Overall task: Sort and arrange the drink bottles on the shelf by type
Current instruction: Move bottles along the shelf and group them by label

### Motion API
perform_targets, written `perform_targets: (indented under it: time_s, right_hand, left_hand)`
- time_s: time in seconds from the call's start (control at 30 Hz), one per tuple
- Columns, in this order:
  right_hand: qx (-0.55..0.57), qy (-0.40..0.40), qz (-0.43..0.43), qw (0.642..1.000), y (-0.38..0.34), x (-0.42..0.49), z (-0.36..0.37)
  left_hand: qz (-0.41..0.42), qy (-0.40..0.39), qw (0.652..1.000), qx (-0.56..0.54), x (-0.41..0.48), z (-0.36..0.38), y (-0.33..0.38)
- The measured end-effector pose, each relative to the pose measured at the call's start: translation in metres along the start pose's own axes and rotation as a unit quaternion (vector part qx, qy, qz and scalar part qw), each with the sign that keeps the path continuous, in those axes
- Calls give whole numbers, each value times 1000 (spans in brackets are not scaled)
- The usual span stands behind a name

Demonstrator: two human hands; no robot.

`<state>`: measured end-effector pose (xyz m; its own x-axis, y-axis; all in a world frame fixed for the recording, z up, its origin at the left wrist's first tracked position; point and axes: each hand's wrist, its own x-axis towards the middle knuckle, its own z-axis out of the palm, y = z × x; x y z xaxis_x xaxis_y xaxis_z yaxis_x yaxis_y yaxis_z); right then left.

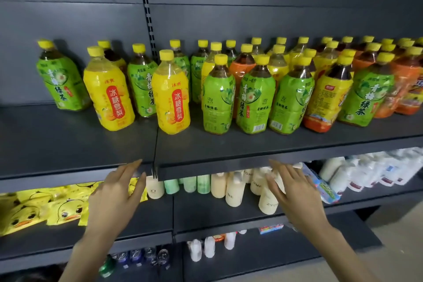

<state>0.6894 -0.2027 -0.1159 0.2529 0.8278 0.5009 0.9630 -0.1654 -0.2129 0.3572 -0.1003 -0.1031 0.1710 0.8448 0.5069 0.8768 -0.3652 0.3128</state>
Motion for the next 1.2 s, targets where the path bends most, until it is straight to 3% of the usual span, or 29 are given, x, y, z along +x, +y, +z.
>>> perform_targets:
  time_s: [0.3,0.57,1.2]
  right_hand:
    - [11,-15,-45,999,-33,-15,-35]
    - [20,-38,-72,997,-104,-10,-35]
    - [85,-74,-99,989,-377,6,47]
  left_hand:
    - [-36,21,995,95,-46,-81,-21]
    - [-97,39,990,99,-56,-129,-73]
    - [-126,44,986,98,-36,-216,-322]
